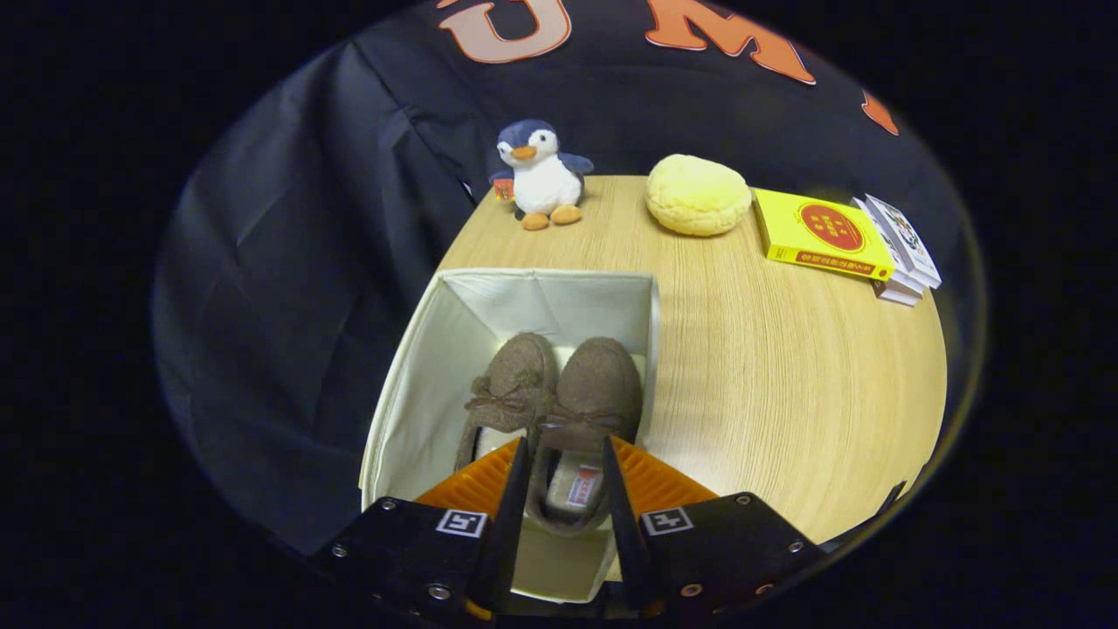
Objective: Open the storage box then place both shoes into the box .Put the left shoe in first, then the right shoe, with the right side of both shoes facing outward in a uniform manner.
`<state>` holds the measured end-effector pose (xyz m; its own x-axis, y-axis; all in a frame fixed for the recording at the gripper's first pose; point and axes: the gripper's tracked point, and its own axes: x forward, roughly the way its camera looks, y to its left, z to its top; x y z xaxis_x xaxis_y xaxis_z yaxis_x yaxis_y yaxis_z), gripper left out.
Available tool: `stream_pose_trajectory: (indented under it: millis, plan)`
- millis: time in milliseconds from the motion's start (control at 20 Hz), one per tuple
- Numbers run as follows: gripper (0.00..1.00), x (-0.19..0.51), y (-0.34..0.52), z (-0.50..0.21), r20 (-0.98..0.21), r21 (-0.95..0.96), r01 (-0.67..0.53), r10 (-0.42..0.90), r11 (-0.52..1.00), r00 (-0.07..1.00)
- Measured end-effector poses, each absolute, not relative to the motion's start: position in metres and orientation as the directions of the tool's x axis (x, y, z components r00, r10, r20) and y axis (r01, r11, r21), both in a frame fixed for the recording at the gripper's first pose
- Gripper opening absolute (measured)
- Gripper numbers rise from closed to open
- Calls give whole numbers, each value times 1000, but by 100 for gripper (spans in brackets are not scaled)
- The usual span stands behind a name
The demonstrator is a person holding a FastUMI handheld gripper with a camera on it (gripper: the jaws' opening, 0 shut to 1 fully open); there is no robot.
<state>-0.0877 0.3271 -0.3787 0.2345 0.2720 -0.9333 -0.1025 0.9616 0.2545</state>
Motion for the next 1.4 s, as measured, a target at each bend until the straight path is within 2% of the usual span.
stream_pose_trajectory:
  millis: [200,350,400,650,850,1100,1400]
  plan:
    - [68,-83,308,-355,-893,290,-136,319,947,318]
    - [94,-79,287,-342,-868,334,-119,354,935,347]
    - [98,-76,273,-337,-863,332,-103,346,938,367]
    - [99,-51,205,-301,-804,317,-60,301,947,512]
    - [98,-15,138,-267,-703,236,-43,202,971,682]
    - [98,6,69,-208,-548,158,-32,115,987,829]
    - [98,22,20,-152,-393,63,-9,33,998,919]
